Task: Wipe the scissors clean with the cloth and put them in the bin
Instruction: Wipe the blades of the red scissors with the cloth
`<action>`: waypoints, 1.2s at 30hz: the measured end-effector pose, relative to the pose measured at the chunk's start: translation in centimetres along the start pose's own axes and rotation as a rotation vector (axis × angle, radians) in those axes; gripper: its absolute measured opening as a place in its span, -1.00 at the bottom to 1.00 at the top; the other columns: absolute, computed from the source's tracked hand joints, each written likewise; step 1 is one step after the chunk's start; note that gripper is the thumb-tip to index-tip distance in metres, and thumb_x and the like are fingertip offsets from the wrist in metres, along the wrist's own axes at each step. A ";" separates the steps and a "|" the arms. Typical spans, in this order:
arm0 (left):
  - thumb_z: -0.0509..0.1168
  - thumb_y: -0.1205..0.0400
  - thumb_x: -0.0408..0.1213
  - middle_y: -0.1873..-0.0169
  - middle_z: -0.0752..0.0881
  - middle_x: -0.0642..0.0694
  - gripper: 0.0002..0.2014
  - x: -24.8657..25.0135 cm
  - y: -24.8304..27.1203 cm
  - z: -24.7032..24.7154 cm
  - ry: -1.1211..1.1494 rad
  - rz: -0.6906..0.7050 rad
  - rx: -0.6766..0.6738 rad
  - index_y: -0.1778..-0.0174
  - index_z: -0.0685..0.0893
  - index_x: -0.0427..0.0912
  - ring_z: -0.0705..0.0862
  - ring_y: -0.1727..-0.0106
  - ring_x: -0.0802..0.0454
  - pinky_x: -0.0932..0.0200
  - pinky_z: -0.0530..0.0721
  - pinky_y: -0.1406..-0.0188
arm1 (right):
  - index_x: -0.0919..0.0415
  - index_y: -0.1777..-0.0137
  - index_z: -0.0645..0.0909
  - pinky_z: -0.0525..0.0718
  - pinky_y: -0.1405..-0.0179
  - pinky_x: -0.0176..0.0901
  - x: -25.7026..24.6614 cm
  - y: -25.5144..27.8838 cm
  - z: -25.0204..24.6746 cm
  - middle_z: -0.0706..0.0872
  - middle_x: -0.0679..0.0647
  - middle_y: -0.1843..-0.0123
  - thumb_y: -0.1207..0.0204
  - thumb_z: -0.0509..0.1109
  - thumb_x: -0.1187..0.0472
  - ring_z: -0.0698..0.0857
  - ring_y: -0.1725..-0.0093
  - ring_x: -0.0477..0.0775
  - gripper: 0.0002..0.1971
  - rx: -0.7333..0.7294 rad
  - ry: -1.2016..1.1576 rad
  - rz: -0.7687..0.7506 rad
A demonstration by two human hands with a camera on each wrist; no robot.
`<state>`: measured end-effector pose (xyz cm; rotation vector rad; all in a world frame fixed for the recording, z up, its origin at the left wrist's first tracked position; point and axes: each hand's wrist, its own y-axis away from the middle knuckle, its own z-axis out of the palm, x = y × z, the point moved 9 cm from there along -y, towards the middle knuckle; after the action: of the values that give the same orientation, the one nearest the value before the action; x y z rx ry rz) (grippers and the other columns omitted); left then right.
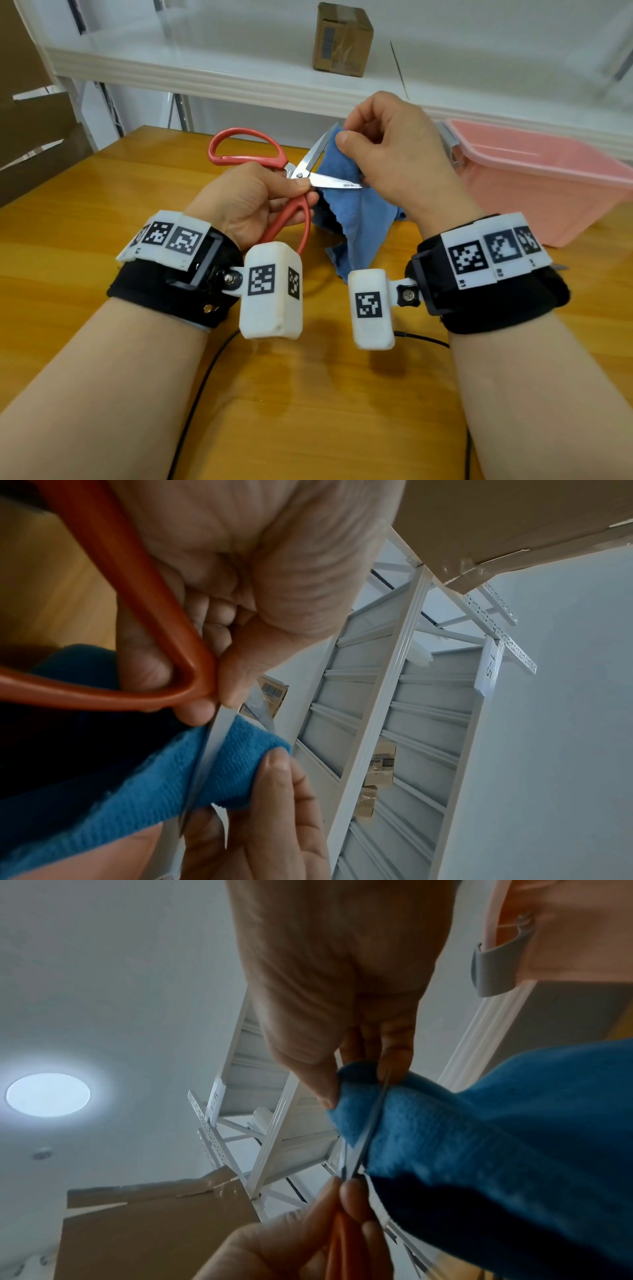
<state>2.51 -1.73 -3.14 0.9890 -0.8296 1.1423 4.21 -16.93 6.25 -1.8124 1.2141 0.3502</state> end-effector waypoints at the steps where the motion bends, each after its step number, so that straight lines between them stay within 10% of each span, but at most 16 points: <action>1: 0.32 -0.57 -0.56 0.30 0.78 -0.21 -0.77 0.0 0.0 0.0 -0.002 -0.002 0.002 -0.15 0.64 -0.41 0.81 0.29 0.03 0.22 0.75 0.42 | 0.01 0.10 0.63 0.70 0.15 -0.16 -0.3 0.1 0.2 0.69 -0.13 0.22 -0.55 0.45 0.17 0.69 0.18 -0.15 -0.94 -0.008 0.042 -0.023; 6: 0.34 -0.56 -0.54 0.31 0.78 -0.19 -0.89 -0.1 -0.1 0.1 -0.061 -0.006 -0.013 0.03 0.66 -0.33 0.81 0.28 0.03 0.22 0.76 0.43 | -0.01 0.11 0.68 0.52 0.19 -0.41 -2.2 0.8 2.2 0.71 -0.18 0.16 -0.50 0.45 0.17 0.65 0.13 -0.19 -0.96 -0.109 0.197 -0.170; 16: 0.34 -0.54 -0.59 0.18 0.75 -0.28 -0.65 -0.2 -0.3 -0.2 -0.123 0.041 0.038 -0.27 0.59 -0.49 0.82 0.27 -0.05 0.19 0.74 0.48 | -0.08 -0.02 0.82 0.38 0.20 -0.73 -2.6 1.4 4.1 0.60 -0.34 0.21 -0.58 0.40 0.27 0.59 0.08 -0.28 -0.77 -0.294 0.391 -0.202; 27: 0.32 -0.54 -0.64 0.32 0.75 -0.24 -0.80 -0.3 -0.7 -0.1 -0.099 0.042 0.049 0.06 0.52 -0.29 0.82 0.30 -0.10 0.14 0.77 0.47 | 0.05 -0.04 0.81 0.66 -0.22 -0.11 -1.9 1.2 3.3 0.81 -0.07 -0.08 -0.58 0.29 0.33 0.72 -0.13 -0.06 -0.72 -0.101 0.333 -0.095; 36: 0.32 -0.55 -0.63 0.30 0.75 -0.24 -0.74 -0.4 -0.8 0.0 -0.083 0.045 0.050 -0.09 0.52 -0.29 0.81 0.33 -0.07 0.19 0.72 0.52 | 0.04 -0.01 0.79 0.66 -0.15 -0.22 -1.6 1.1 3.0 0.81 -0.13 0.00 -0.53 0.35 0.31 0.74 -0.04 -0.13 -0.78 -0.112 0.294 -0.100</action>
<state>3.16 -1.92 -3.69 1.0698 -0.8973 1.1709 3.24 -13.76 5.07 -2.0663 1.3176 0.0968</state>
